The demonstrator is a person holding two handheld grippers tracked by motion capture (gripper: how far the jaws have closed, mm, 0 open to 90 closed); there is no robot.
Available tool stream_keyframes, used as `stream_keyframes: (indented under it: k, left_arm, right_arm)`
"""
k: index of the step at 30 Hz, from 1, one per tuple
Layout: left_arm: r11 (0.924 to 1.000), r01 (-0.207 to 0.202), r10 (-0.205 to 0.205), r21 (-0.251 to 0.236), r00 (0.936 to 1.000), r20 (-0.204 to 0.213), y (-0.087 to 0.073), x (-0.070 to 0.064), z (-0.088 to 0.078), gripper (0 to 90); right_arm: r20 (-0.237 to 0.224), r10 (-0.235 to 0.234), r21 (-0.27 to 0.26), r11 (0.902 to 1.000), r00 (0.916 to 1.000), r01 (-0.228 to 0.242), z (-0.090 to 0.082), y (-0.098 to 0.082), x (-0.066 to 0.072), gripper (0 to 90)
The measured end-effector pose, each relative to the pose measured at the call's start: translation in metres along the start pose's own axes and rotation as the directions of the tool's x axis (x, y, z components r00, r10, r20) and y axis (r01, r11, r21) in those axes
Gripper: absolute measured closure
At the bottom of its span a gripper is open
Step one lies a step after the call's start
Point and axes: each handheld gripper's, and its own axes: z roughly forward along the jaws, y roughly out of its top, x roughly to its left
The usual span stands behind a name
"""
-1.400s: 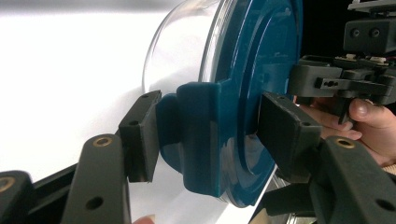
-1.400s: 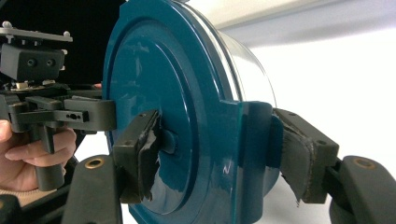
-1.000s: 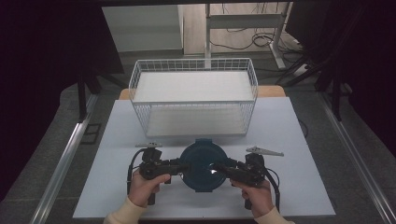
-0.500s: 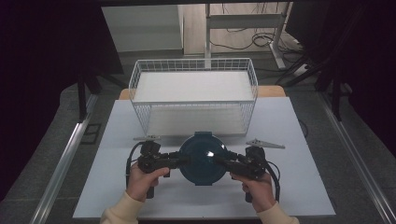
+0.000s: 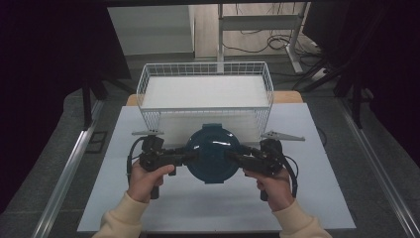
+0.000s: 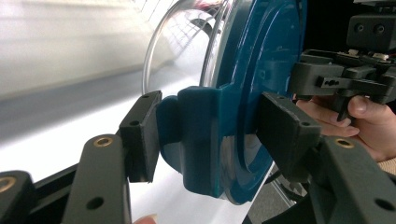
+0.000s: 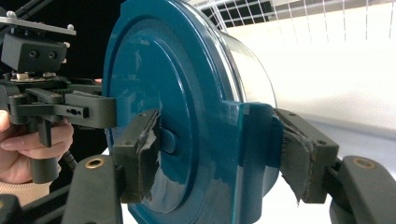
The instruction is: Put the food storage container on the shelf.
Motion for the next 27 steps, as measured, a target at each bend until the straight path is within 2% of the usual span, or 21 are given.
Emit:
stream_keyframes:
  k: [8, 27]
  left_arm:
    - [0.9997, -0.010, 0.010, -0.021, 0.9999, 0.004, 0.020, -0.004, -0.008, 42.3]
    - [0.9985, -0.027, 0.027, -0.048, 0.9996, 0.007, 0.047, -0.011, -0.020, 42.3]
  right_arm:
    - [0.003, -0.032, -0.007, 0.9995, 0.9995, 0.032, -0.001, 0.026, 0.007, 34.8]
    - [0.003, -0.071, -0.016, 0.9974, 0.9975, 0.071, -0.004, 0.058, 0.019, 34.8]
